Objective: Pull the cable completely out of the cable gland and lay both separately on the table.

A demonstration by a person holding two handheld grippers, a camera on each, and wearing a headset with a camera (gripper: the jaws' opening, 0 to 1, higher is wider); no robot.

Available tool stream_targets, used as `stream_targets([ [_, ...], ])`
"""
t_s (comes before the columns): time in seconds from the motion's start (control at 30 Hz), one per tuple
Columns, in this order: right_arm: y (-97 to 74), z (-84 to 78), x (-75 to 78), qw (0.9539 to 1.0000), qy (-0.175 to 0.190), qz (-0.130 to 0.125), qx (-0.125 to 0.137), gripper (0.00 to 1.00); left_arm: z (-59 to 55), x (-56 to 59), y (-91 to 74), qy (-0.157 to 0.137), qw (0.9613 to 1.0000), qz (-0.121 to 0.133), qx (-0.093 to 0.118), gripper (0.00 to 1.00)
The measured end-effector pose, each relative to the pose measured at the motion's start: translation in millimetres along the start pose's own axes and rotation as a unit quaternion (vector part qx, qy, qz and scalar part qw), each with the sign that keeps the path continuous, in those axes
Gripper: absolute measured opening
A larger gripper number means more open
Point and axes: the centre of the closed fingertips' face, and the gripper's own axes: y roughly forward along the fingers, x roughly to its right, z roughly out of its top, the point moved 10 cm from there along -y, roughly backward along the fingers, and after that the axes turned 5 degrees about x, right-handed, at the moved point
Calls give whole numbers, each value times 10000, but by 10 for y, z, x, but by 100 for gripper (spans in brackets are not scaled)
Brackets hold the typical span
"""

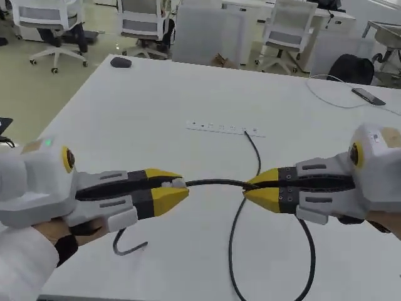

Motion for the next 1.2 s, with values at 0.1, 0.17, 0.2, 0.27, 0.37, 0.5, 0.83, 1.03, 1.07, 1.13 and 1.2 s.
stream_targets([
  [0.1,-42,-55,11,9999,58,-92,-52,2,43,-35,-57,1,9999,62,121,16],
  [0.17,-46,-101,21,9997,118,-141,-129,2,52,-57,-76,-32,9999,54,144,16],
  [0.2,-39,-114,22,9996,120,-161,-173,2,55,-66,-82,-42,9999,49,128,16],
  [0.27,-16,-134,17,9995,140,-210,-194,2,57,-89,-94,-36,9999,30,107,16],
  [0.37,26,-154,8,9993,132,-302,-201,2,61,-98,-94,-27,9999,62,129,16],
  [0.5,91,-196,81,9992,93,-292,-271,2,87,-95,-108,47,9998,116,181,16],
  [0.83,373,-238,303,9985,-180,-173,-485,2,201,-210,-208,184,9986,466,196,16],
  [1.03,458,-293,379,9991,1,-274,-327,2,256,-288,-196,214,9979,576,223,16],
  [1.07,468,-309,380,9991,30,-270,-330,2,259,-295,-194,213,9978,580,224,16],
  [1.13,466,-327,361,9990,37,-273,-358,2,257,-310,-179,262,9978,586,169,16],
  [1.2,453,-366,352,9990,89,-197,-382,3,253,-305,-162,359,9980,522,38,16],
])
